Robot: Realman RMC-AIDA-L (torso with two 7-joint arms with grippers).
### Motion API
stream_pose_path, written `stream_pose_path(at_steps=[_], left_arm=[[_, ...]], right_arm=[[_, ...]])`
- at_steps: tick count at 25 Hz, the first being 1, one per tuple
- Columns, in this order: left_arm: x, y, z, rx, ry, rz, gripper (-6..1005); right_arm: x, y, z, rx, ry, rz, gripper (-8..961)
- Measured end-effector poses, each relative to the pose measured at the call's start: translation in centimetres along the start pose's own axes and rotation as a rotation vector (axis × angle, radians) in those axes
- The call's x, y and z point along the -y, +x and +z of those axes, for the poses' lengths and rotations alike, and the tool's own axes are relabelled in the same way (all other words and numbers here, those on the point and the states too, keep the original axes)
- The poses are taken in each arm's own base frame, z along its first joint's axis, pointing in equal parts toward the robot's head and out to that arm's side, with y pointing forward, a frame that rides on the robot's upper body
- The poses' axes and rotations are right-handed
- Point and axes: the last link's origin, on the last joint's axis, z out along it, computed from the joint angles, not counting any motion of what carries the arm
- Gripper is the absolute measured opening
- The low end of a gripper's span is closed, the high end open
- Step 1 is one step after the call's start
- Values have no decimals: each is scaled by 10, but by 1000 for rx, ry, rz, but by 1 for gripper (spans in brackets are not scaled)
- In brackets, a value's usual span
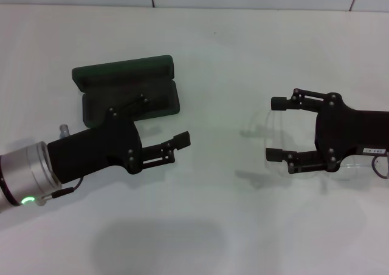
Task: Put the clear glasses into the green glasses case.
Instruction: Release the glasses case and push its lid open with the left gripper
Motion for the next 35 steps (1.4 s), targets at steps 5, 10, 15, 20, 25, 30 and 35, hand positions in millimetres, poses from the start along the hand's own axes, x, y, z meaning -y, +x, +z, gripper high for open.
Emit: stream_pose_path(at_steps=[5,10,15,20,25,30,35], left_arm=[[3,3,3,0,-7,12,857],[5,4,4,10,-10,16,839],[8,5,2,19,-7,22,821],[37,21,-4,51,55,42,804],[65,49,5,98,54,73,786],[96,64,23,292,128,146,767],[98,69,39,465,124,206,752]], right_arm=[[1,0,0,-1,1,-4,867],[1,-1,1,1,1,-4,867],[0,0,1,5,3,0,867],[0,0,1,6,3,2,867],[0,0,1,8,1,4,867],[-2,1,-1,9,2,12,867],[-4,3,-3,9,10,20,867]])
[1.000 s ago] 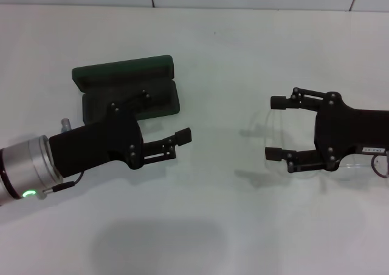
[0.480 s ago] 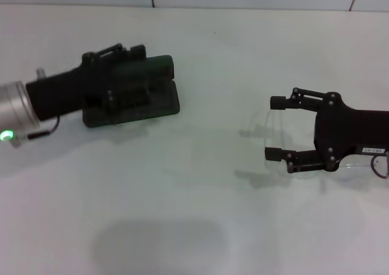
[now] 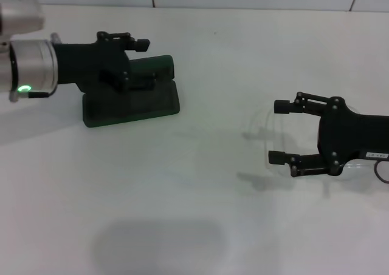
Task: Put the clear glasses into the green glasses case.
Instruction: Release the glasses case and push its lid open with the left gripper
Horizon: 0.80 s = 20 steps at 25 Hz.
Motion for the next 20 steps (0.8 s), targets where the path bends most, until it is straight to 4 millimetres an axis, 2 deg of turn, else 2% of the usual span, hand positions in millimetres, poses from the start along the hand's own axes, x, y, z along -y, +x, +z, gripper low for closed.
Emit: stream_pose_path(at_steps=[7,12,20], left_arm=[[1,7,13,214,97,82,750],[-2,12,17,232,110,106,743],[6,9,12,299,143,108,732]], right_arm=[[1,1,-1,-1,10,1,867],[2,0,0,-3,7,-5,867],[2,0,-2,-8,9,-6,867]])
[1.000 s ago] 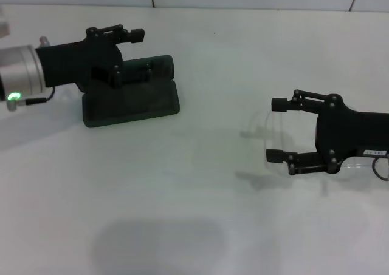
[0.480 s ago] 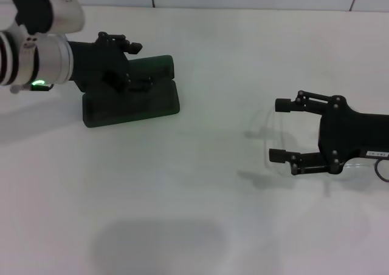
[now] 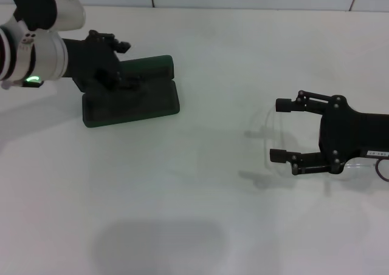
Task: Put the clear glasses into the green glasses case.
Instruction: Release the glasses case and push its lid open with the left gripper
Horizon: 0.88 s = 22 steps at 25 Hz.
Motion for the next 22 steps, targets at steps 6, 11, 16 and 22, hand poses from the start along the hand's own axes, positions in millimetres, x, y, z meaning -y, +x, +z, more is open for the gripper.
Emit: stream_pose_path(at_steps=[6,11,16,22], left_arm=[[1,-2,2,41,5,9,660],[2,1,3,41,13,19,475],[3,3,6,64,25,47,299],[4,5,7,82,31,61,242]], right_arm=[[1,-1,1,-2,-6,-5,867],[1,-1,1,-4,-6,-8,867],[1,-2,1,-4,-7,-11,867],[1,-1,1,-4,-6,-9,867]])
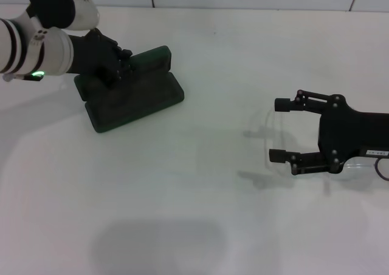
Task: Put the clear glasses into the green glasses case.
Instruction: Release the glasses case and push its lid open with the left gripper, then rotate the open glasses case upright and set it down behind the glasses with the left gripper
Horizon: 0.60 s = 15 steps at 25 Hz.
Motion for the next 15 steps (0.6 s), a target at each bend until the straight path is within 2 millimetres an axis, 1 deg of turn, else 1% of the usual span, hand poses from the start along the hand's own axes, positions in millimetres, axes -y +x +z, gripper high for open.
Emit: stream_pose_path(at_steps=[4,15], left_arm=[[-1,3,-1,-1,-4,15,205],[-6,12,-7,-16,-35,5,217]], right_arm=[[-1,1,-2,1,8,0,867],[-3,2,-2,5,1,2,868]])
